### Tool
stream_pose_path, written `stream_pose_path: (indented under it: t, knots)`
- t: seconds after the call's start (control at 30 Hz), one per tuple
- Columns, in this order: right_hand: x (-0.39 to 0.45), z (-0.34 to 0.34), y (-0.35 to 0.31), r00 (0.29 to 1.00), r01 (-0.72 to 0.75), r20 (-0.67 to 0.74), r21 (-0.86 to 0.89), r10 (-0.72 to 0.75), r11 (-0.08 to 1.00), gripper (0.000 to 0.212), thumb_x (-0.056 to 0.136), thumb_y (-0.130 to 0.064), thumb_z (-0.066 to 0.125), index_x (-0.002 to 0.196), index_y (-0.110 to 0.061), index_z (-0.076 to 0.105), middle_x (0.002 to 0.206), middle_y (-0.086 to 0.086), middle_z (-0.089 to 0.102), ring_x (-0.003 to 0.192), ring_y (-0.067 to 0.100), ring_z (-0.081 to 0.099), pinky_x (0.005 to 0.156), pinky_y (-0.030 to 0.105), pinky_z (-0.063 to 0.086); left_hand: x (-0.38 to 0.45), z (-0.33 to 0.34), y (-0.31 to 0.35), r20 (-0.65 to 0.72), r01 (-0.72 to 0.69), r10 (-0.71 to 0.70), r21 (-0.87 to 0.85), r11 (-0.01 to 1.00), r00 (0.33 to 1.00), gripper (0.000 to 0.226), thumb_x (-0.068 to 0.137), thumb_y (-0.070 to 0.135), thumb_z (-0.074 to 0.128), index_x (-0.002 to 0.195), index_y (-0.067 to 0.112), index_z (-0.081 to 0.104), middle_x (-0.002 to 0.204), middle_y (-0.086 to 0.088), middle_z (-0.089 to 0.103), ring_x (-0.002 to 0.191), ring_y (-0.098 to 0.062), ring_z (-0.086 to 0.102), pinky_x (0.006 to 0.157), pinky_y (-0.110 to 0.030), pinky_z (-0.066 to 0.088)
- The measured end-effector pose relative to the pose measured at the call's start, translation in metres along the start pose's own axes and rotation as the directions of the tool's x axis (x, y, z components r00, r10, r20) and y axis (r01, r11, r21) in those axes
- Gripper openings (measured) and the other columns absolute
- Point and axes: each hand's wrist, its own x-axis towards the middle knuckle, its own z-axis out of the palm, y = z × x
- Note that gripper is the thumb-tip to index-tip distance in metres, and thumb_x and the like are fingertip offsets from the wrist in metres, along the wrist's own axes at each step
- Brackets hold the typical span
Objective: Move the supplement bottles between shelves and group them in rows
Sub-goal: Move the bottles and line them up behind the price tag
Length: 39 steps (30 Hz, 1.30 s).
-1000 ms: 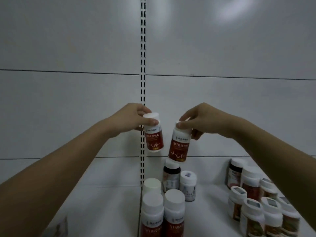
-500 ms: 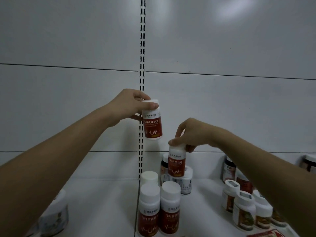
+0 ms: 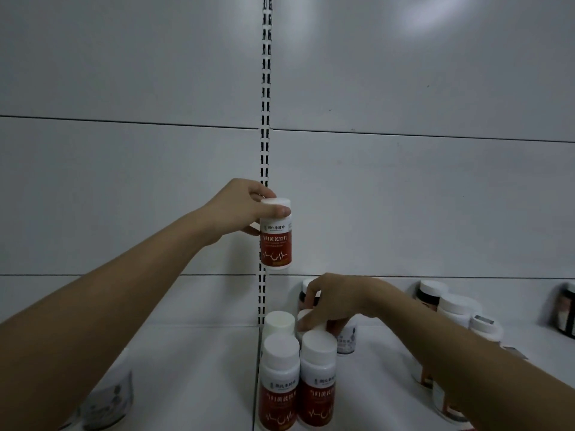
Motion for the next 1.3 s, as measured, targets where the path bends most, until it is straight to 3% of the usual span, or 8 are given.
stream_pose_path:
  t: [0.23,0.4,0.5,0.6,0.77,0.9,1.03,1.3]
  knots:
    - [-0.013,0.005,0.011,1.000,0.025,-0.014,0.139,-0.024,0.990,0.041,0.087,-0.039,0.071,0.117,-0.013,0.060,0.110,0.008,0.066,0.089,0.026,0.073,0.070,0.032,0.063,-0.006,0.025,-0.016,0.043,0.078,-0.081,0.060,0.995,0.996,0.036,0.077,0.029,0.080,0.106,0.017,0.063,0.108,-0.003,0.066,0.090,-0.016,0.066,0.056,-0.024,0.055]
    - [-0.029,0.012,0.033,0.947,0.021,-0.320,0.158,0.031,0.987,0.031,0.101,-0.037,0.045,0.113,-0.011,0.056,0.100,0.008,0.064,0.083,0.023,0.069,0.068,0.034,0.062,-0.016,0.047,-0.035,0.000,0.178,-0.178,0.058,0.982,0.984,0.040,0.077,0.027,0.081,0.109,0.014,0.061,0.112,-0.005,0.062,0.095,-0.021,0.065,0.065,-0.032,0.058]
    - [-0.031,0.038,0.059,0.877,-0.060,-0.481,-0.110,0.000,0.992,0.026,0.102,-0.022,0.040,0.108,-0.008,0.061,0.107,0.009,0.067,0.089,0.023,0.063,0.075,0.033,0.053,-0.024,0.059,-0.046,-0.004,0.237,-0.238,0.078,0.968,0.971,0.041,0.077,0.026,0.081,0.110,0.013,0.059,0.113,-0.007,0.060,0.097,-0.023,0.063,0.067,-0.034,0.058]
    - [-0.032,0.079,0.087,0.889,-0.137,-0.457,-0.196,0.033,0.971,0.027,0.101,-0.018,0.042,0.119,-0.015,0.060,0.122,0.005,0.063,0.104,0.018,0.060,0.086,0.027,0.049,-0.031,0.068,-0.055,0.008,0.290,-0.293,0.120,0.949,0.956,0.042,0.077,0.023,0.080,0.109,0.011,0.056,0.114,-0.008,0.058,0.098,-0.025,0.063,0.071,-0.038,0.060]
    - [-0.036,0.120,0.113,0.907,-0.112,-0.421,-0.274,-0.014,0.955,0.043,0.101,-0.038,0.035,0.140,-0.022,0.045,0.146,-0.001,0.045,0.133,0.015,0.041,0.113,0.033,0.031,-0.038,0.077,-0.063,0.030,0.364,-0.374,0.171,0.916,0.927,0.039,0.077,0.021,0.079,0.106,0.012,0.055,0.113,-0.008,0.056,0.096,-0.025,0.061,0.065,-0.034,0.060]
    - [-0.035,0.125,0.119,0.874,-0.081,-0.481,-0.273,-0.064,0.959,0.046,0.101,-0.041,0.032,0.142,-0.025,0.043,0.146,-0.004,0.045,0.134,0.013,0.039,0.114,0.032,0.027,-0.045,0.082,-0.067,0.063,0.389,-0.410,0.218,0.895,0.910,0.045,0.077,0.022,0.078,0.116,0.015,0.056,0.112,-0.006,0.055,0.091,-0.022,0.061,0.055,-0.027,0.053]
    - [-0.033,0.126,0.122,0.855,-0.059,-0.509,-0.289,-0.101,0.956,0.044,0.099,-0.041,0.031,0.138,-0.025,0.046,0.139,-0.006,0.050,0.126,0.012,0.044,0.110,0.031,0.033,-0.049,0.085,-0.071,0.129,0.415,-0.444,0.203,0.887,0.886,0.031,0.081,0.025,0.076,0.106,0.019,0.059,0.098,-0.002,0.061,0.080,-0.015,0.062,0.051,-0.025,0.052]
    - [-0.038,0.126,0.119,0.851,-0.057,-0.516,-0.273,-0.096,0.960,0.044,0.099,-0.042,0.033,0.137,-0.024,0.047,0.138,-0.005,0.050,0.126,0.014,0.044,0.110,0.032,0.033,-0.052,0.086,-0.076,0.098,0.430,-0.453,0.192,0.882,0.886,0.014,0.089,0.033,0.066,0.094,0.022,0.060,0.099,-0.001,0.059,0.084,-0.016,0.060,0.063,-0.028,0.054]
